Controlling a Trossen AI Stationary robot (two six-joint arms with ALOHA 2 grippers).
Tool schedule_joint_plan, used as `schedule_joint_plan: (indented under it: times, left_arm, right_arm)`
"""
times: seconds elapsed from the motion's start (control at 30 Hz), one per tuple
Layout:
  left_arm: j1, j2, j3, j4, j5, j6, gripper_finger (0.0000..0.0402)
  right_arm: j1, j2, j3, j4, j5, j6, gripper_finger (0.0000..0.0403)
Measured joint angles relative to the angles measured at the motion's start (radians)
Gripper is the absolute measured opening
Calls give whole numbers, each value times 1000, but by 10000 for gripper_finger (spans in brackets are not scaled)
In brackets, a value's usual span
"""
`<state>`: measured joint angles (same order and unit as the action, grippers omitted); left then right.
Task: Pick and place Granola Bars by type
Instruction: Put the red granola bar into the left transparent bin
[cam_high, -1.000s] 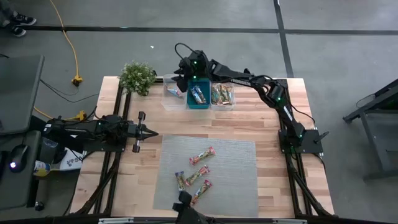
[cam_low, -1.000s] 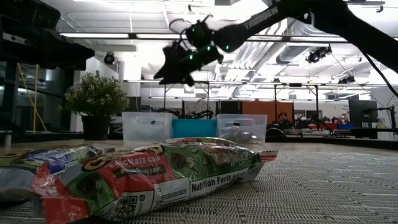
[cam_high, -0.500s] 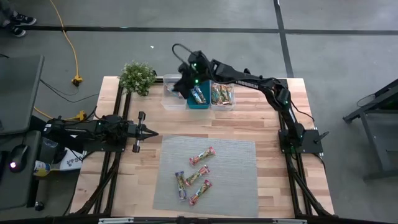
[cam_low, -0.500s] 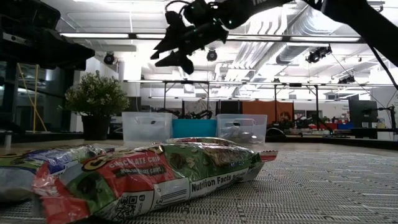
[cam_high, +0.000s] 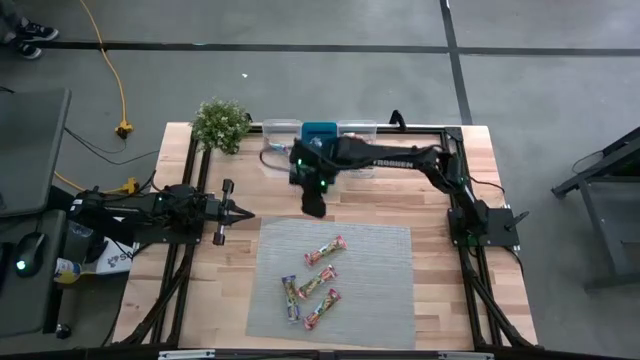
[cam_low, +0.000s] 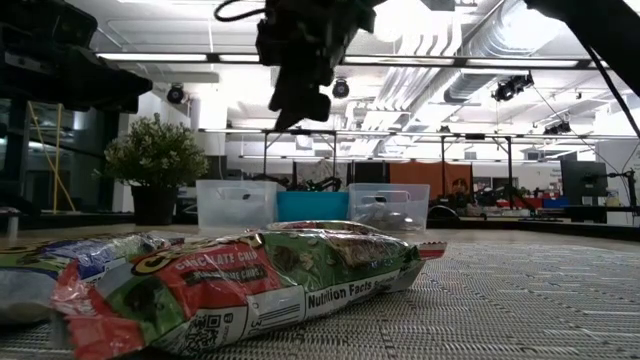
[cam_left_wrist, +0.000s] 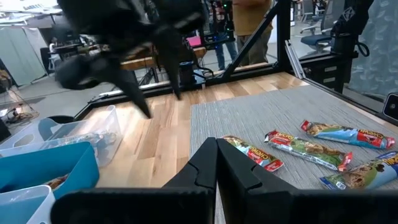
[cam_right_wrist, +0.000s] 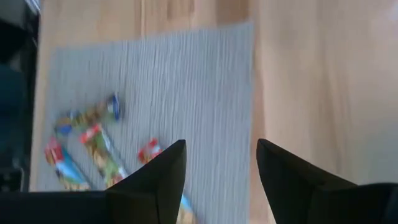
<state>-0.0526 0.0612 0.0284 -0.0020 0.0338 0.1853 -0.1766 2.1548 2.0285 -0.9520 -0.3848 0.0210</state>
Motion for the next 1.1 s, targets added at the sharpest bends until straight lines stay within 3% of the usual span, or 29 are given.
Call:
schedule_joint_plan:
  times: [0.27,0.4,0.73,1.1]
  left_arm:
    - [0,0,0,0,0,0,1]
    - [0,0,0,0,0,0,1]
    - [0,0,0,0,0,0,1]
    - [0,0,0,0,0,0,1]
  right_arm:
    - [166,2,-16,-170,265,-78,179]
    - [235,2,-16,-173,343,-70,179]
    - [332,8,-16,-152,420,7,179]
    - [350,71,-16,-132,366,-24,179]
